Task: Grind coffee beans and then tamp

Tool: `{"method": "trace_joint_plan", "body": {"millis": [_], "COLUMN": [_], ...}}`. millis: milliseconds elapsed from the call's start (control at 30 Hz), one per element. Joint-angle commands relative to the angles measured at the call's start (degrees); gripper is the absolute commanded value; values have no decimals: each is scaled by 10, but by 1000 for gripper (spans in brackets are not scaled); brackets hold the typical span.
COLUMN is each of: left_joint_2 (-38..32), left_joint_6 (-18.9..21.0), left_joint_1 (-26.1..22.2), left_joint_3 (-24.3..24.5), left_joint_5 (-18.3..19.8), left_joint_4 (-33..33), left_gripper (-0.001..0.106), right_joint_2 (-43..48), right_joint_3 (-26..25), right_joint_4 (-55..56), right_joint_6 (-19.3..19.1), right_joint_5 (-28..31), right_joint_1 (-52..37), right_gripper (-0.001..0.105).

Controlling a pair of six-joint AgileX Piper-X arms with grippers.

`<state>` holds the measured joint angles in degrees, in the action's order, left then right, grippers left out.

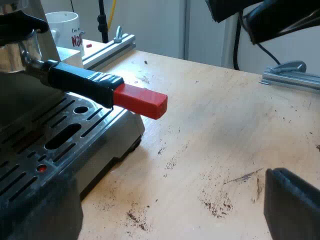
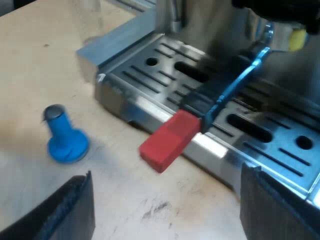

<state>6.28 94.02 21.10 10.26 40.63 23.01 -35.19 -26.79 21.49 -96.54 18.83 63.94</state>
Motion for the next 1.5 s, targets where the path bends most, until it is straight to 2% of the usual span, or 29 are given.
{"method": "trace_joint_plan", "body": {"millis": [33,67,167,333,467,567,633,733,867,967,1233,1500], "left_joint_2": [1,1,1,1,1,1,1,1,1,1,1,1], "left_joint_6": [-1,-1,-1,-1,-1,-1,-1,-1,-1,-1,-1,-1], "left_joint_1": [1,1,1,1,1,1,1,1,1,1,1,1], "left_joint_3": [1,1,1,1,1,1,1,1,1,1,1,1], "left_joint_5": [7,7,7,7,7,7,7,7,7,7,7,7], "left_joint_4": [-5,-5,-5,-5,-5,-5,-5,-5,-5,-5,-5,-5], "left_gripper": [76,76,76,76,76,76,76,76,76,76,76,76], "right_joint_2": [-5,-9,-30,-98,-149,-192,-222,-255,-277,-311,-352,-358], "right_joint_3": [23,33,58,71,71,71,71,71,71,71,69,69], "right_joint_4": [-44,-59,-112,-174,-220,-265,-303,-334,-351,-387,-422,-462], "right_joint_6": [41,53,57,112,128,130,147,154,154,154,154,154], "right_joint_5": [71,85,134,252,264,298,303,303,312,347,354,350], "right_joint_1": [51,67,115,168,170,170,170,170,170,170,155,101], "right_gripper": [59,56,44,42,38,26,13,5,5,5,5,5]}}
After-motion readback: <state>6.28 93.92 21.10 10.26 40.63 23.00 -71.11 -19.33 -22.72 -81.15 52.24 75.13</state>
